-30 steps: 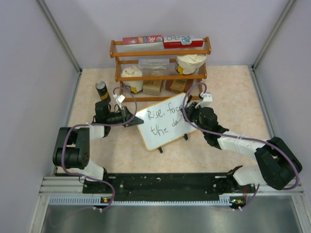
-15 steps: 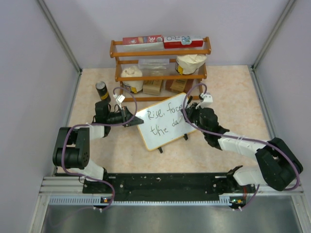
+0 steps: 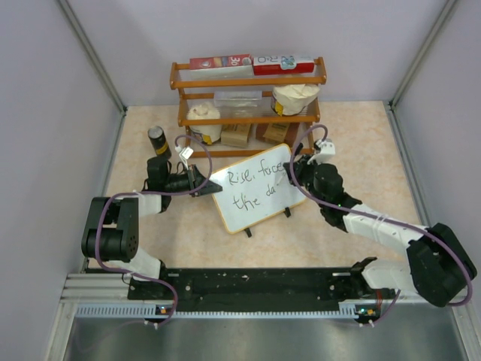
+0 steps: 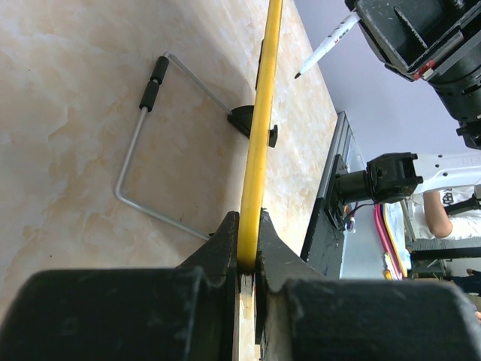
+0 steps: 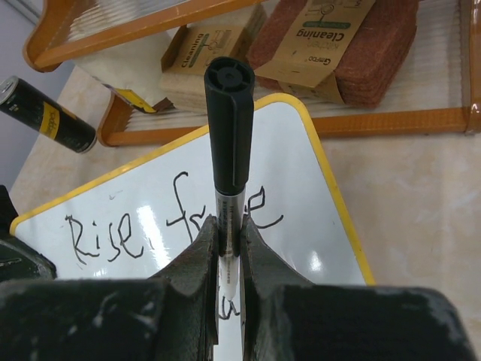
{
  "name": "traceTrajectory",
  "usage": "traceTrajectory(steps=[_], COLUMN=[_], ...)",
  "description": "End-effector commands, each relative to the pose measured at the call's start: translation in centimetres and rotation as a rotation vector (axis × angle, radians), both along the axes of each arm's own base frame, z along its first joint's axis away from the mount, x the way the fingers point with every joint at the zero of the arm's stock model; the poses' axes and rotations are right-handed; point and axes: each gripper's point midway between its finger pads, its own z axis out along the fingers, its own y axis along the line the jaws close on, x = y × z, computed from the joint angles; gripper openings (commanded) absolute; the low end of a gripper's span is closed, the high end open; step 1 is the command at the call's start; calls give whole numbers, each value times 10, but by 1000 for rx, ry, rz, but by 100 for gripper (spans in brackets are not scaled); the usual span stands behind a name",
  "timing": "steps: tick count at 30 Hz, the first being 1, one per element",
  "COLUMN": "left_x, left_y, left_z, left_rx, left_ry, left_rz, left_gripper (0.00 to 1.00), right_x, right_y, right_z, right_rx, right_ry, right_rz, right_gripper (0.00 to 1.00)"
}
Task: Write a sentence on the whiteboard
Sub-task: Write on the whiteboard with the whiteboard.
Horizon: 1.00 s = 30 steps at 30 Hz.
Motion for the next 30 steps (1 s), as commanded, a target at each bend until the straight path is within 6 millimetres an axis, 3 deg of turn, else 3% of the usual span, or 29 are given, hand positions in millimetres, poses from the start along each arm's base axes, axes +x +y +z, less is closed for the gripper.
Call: traceTrajectory(steps=[1,18,30], left_x=[12,12,12], left_y=[22,22,22], left_z=[-47,-47,-47], left_rx=[138,136,136], left_ry=[65,65,63], left_rz=[152,150,150], left_gripper=[0,0,0], right_x=[15,22,26], right_y=[2,6,6], right_z=[23,2,0], right_rx=[18,13,-2], right_ry=[-49,-23,-21], right_rz=[-16,-24,-31], right_gripper=[0,0,0])
